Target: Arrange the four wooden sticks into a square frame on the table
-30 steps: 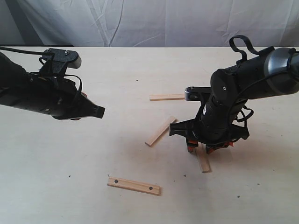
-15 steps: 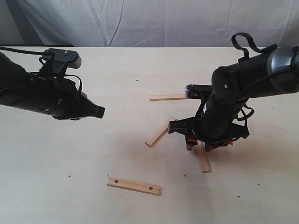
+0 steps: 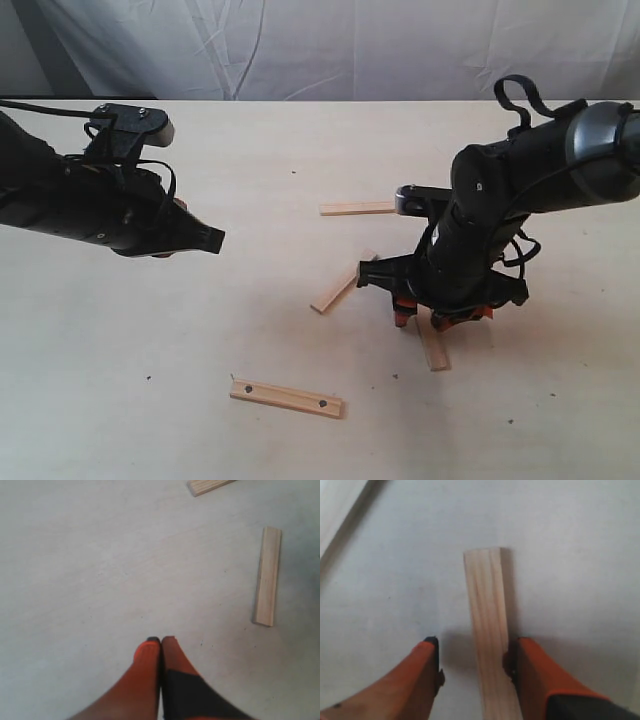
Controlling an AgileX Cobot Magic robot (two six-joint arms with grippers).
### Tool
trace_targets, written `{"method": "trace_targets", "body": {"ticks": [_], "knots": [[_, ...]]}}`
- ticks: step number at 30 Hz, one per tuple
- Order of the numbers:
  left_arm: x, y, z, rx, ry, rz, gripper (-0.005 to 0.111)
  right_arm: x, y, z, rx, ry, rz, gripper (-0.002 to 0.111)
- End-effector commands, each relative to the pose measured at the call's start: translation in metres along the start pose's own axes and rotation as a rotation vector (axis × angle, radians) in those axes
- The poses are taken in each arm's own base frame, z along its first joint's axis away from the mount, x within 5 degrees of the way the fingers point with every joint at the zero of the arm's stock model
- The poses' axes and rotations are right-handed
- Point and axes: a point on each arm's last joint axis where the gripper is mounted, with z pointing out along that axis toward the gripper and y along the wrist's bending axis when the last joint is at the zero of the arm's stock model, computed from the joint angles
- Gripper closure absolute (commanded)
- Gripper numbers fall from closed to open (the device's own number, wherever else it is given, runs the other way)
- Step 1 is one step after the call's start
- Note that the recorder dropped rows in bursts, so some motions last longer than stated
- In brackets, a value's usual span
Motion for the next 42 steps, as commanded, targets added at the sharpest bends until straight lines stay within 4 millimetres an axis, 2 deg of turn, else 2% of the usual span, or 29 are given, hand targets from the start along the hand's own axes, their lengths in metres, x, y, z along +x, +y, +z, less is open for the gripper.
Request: {"method": "trace_targets", "body": {"ticks": [1,4,10,15,20,29,33,42], "knots": [[0.001,0.001,0.001,-0.005,0.001,-0.01,0.107,0.0,-0.001,0.002,0.001,-0.002,0.003,0.062],[0.001,0.001,0.001,-0.005,0.001,-0.01,0.107,0.0,-0.001,-0.001,-0.002,-0.008,0.0,0.062],[0.001,0.001,0.001,-0.005,0.001,-0.01,0.107,-0.001,0.003,-0.02,-0.035,-0.05,-0.001,0.062],[0.001,0.001,0.001,-0.005,0.001,-0.01,0.107,0.005,0.012,-0.011,-0.031,-0.039,-0.036,0.062],[0.002,0.001,0.001,-0.001,0.006,-0.01,0.107,0.006,0.011,-0.001,-0.011,-0.02,-0.044,0.062],[0.002,0.001,0.001,-0.002,0.004,-0.01,0.107,0.005,0.011,-0.016,-0.017,-0.053,-0.069,0.062],[0.002,0.001,0.001,-0.002,0.004,-0.01,0.107,0.005,0.01,-0.017,-0.009,-0.052,-0.08,0.062],[0.002,0.001,0.001,-0.002,0.004,-0.01,0.107,0.005,0.006,0.0,0.037,-0.018,-0.108,0.062]]}}
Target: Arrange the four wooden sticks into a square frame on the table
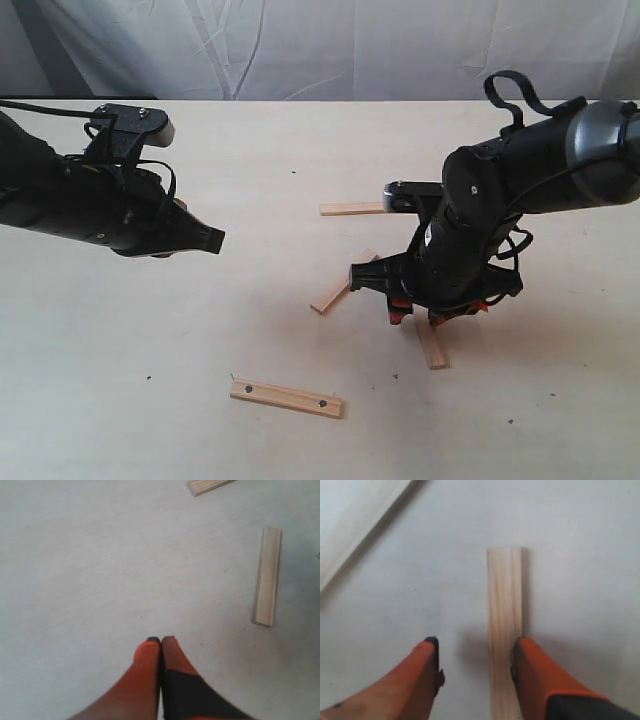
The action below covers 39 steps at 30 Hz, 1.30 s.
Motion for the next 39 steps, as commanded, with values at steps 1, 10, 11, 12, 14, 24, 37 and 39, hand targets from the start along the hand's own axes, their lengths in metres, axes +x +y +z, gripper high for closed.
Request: {"method": "trace_targets", "body": {"ticks": [1,10,11,12,14,24,37,39], "knots": [[0.002,0.001,0.001,-0.002,0.004,-0.01,0.107,0.002,-0.003,0.009,0.027,0.024,-0.018,0.062],[0.002,0.001,0.001,-0.002,0.004,-0.01,0.107,0.003,-0.004,0.015,0.037,0.038,-0.021,0.062],[0.002,0.001,0.001,-0.002,0.004,-0.01,0.107,0.002,-0.004,0.015,0.036,0.036,-0.021,0.062],[0.002,0.001,0.001,-0.002,0.004,-0.01,0.107,0.002,-0.004,0.015,0.036,0.034,-0.021,0.062],[0.002,0.001,0.001,-0.002,0.004,-0.01,0.107,0.002,-0.004,0.014,0.03,0.032,-0.014,0.062],[0.002,0.001,0.001,-0.002,0.004,-0.01,0.107,0.005,-0.005,0.023,0.041,0.064,-0.001,0.108],[-0.008,-0.008,-0.005,0.181,-0.006,-0.106,0.107,-0.019,-0.03,-0.054,-0.383,-0.041,-0.144,0.109],[-0.022,-0.011,-0.016,0.352,-0.049,-0.105,0.107,-0.021,-0.037,-0.062,-0.511,-0.044,-0.193,0.109]]}}
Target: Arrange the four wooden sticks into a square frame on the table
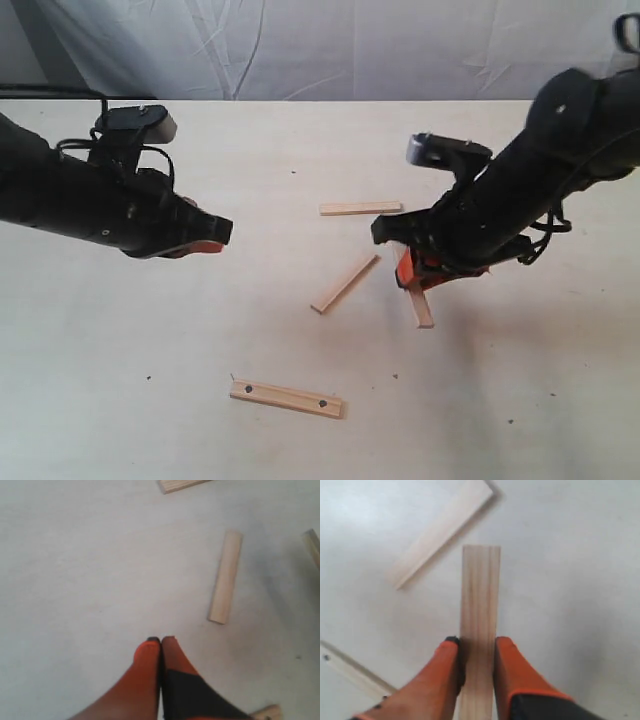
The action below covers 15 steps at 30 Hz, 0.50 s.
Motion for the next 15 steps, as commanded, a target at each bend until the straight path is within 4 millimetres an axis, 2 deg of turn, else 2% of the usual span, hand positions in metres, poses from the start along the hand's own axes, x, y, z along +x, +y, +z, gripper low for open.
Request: {"method": "trace_targets", "body": {"ticks": [1,3,5,7,10,12,15], "knots": [[-0.027,-0.011,-0.021,0.327,-0.079,-0.004,0.107,-0.005,-0.008,-0.024,-0.28,-0.021,-0.119,0.109],[-0.041,-0.01,-0.037,0.471,-0.147,-0.036,0.107,-0.006,-0.007,-0.032,-0.392,-0.042,-0.158,0.109],[-0.053,-0.002,-0.051,0.52,-0.201,-0.06,0.107,-0.009,-0.002,-0.038,-0.506,-0.085,-0.179,0.109],[-0.056,0.005,-0.058,0.538,-0.217,-0.076,0.107,-0.013,0.006,-0.042,-0.607,-0.139,-0.188,0.109],[-0.057,0.004,-0.061,0.612,-0.221,-0.119,0.107,-0.018,0.023,-0.043,-0.78,-0.215,-0.199,0.109],[-0.057,0.0,-0.061,0.669,-0.217,-0.131,0.102,-0.018,0.032,-0.038,-0.846,-0.228,-0.198,0.109],[-0.056,-0.001,-0.057,0.734,-0.197,-0.142,0.083,-0.019,0.041,-0.028,-0.905,-0.221,-0.172,0.109]]}}
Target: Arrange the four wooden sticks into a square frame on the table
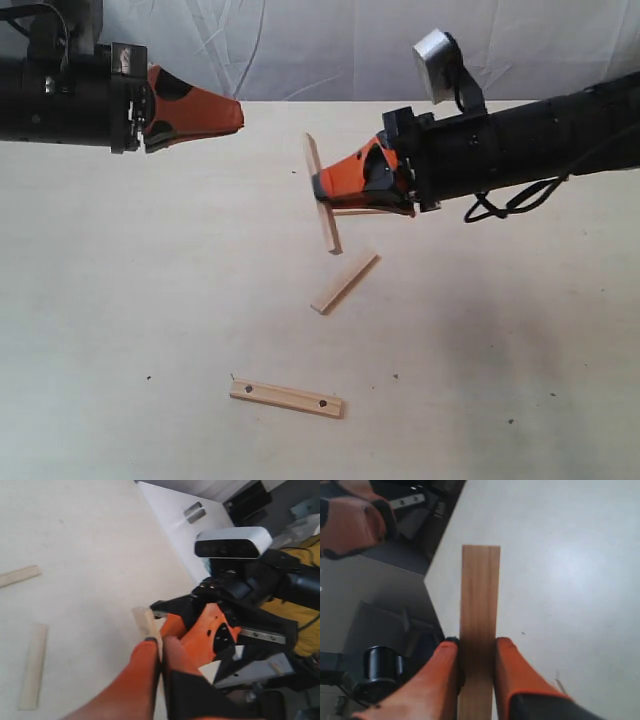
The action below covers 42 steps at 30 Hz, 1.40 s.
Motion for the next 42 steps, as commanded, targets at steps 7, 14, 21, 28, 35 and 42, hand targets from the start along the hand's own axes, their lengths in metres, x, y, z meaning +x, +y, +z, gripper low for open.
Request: {"method": "trace_targets", "body": {"ticks": [7,14,21,28,35,42], "knots": [[0.001,0.021,0.013,0.105,-0.016,-0.093,0.048,-0.004,-0.002,0.022,-0.131,-0.104,0.024,0.109],[0.005,0.026,0.024,0.121,-0.005,-0.123,0.048,0.009,0.013,0.046,-0.171,-0.026,-0.003,0.109],[0.005,0.026,0.025,0.123,-0.006,-0.123,0.048,0.009,0.013,0.047,-0.172,-0.025,-0.006,0.109],[0.005,0.025,0.025,0.123,0.0,-0.127,0.048,0.0,0.018,0.047,-0.18,-0.037,-0.034,0.109],[0.011,0.017,0.036,0.148,0.038,-0.114,0.048,-0.008,0.023,0.047,-0.189,-0.049,-0.063,0.109],[0.008,0.018,0.034,0.152,0.005,-0.128,0.074,-0.008,0.023,0.047,-0.189,-0.049,-0.063,0.109]]}}
